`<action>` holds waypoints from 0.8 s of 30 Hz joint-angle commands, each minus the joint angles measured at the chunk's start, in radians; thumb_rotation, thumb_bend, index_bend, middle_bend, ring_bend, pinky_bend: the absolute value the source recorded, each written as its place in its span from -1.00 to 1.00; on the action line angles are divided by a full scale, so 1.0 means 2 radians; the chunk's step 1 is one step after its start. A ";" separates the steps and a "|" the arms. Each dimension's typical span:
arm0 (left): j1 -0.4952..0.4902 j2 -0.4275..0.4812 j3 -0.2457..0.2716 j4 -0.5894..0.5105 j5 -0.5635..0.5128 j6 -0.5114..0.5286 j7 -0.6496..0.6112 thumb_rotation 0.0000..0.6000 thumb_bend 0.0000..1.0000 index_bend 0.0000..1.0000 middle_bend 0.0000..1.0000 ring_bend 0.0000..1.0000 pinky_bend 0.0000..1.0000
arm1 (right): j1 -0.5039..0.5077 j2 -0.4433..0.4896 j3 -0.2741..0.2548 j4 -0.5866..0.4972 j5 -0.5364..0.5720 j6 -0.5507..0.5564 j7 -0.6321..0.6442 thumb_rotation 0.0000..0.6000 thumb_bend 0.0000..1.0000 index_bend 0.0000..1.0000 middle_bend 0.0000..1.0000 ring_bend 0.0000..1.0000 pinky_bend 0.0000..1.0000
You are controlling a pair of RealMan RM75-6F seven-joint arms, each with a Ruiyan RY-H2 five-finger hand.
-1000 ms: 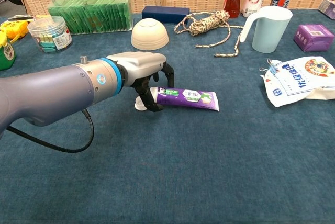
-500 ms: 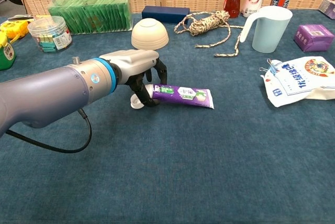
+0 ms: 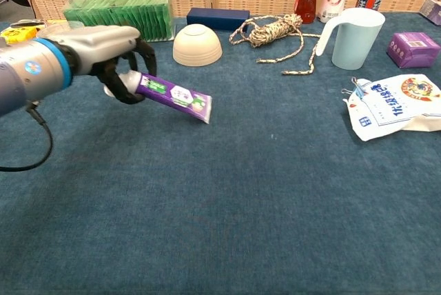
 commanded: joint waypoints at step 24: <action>0.010 0.059 0.015 -0.034 0.014 -0.039 0.002 1.00 -0.29 -0.41 -0.64 -0.58 -0.66 | -0.003 0.006 -0.001 -0.006 0.000 0.002 0.000 1.00 -1.00 -1.00 -1.00 -1.00 -1.00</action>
